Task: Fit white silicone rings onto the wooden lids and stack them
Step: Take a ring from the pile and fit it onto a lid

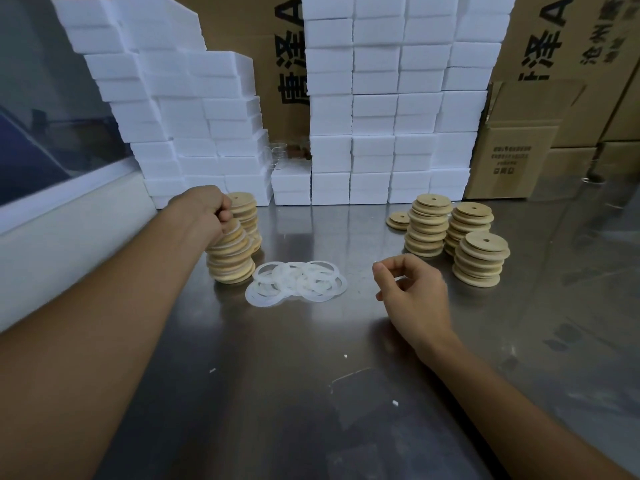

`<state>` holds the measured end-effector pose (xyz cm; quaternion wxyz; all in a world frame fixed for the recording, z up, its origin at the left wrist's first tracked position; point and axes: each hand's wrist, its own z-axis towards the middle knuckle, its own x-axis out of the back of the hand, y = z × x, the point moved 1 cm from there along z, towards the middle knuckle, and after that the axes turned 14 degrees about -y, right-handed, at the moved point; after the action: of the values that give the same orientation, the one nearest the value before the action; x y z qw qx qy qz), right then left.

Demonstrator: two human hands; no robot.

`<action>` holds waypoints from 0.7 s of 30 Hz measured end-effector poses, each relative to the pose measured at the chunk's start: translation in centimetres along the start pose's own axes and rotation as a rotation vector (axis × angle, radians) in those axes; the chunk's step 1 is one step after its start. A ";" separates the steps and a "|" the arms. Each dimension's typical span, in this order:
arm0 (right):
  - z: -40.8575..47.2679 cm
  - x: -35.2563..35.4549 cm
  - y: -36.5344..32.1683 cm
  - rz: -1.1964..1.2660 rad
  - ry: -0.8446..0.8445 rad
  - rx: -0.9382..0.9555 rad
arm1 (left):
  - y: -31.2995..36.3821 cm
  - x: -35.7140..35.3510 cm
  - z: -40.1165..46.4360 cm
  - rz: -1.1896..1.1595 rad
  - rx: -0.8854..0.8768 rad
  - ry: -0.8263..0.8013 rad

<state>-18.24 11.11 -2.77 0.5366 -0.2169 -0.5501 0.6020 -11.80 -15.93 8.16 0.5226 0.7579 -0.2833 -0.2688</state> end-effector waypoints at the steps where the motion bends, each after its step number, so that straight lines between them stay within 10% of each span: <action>1: 0.1 0.1 0.1 0.003 0.008 0.002 | -0.3 -0.2 -0.1 -0.008 -0.008 -0.003; 10: 0.5 1.1 0.2 -0.116 0.144 0.121 | -4.6 -3.0 -2.5 0.099 -0.241 0.034; 21: 2.0 5.6 2.3 -0.675 0.398 -0.051 | -12.8 -3.1 -3.6 0.924 -0.655 0.065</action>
<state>-22.68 15.60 -2.42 0.7951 -0.1496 -0.4905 0.3238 -9.51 -7.60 -2.49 0.8022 0.3614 -0.4711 -0.0623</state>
